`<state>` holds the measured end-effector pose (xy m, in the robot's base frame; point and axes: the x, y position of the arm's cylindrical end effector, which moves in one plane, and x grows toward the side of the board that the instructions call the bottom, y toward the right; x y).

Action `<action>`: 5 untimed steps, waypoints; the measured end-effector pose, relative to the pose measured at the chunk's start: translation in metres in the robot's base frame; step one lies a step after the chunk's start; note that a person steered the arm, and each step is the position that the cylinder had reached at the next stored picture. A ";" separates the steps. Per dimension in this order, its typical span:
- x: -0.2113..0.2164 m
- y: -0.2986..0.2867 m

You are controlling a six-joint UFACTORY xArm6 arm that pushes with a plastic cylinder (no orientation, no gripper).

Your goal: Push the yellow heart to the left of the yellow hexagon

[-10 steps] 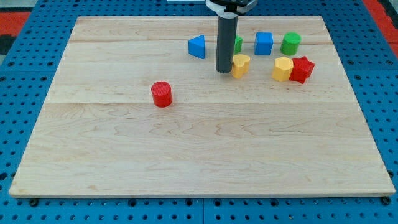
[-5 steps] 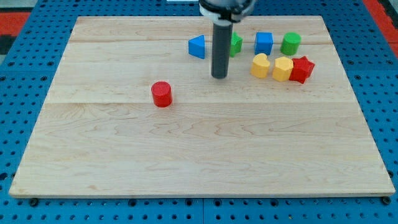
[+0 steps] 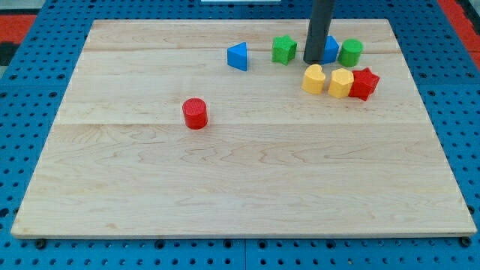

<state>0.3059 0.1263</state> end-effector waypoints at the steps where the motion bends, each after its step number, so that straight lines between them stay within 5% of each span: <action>1: 0.009 0.000; 5: 0.012 -0.046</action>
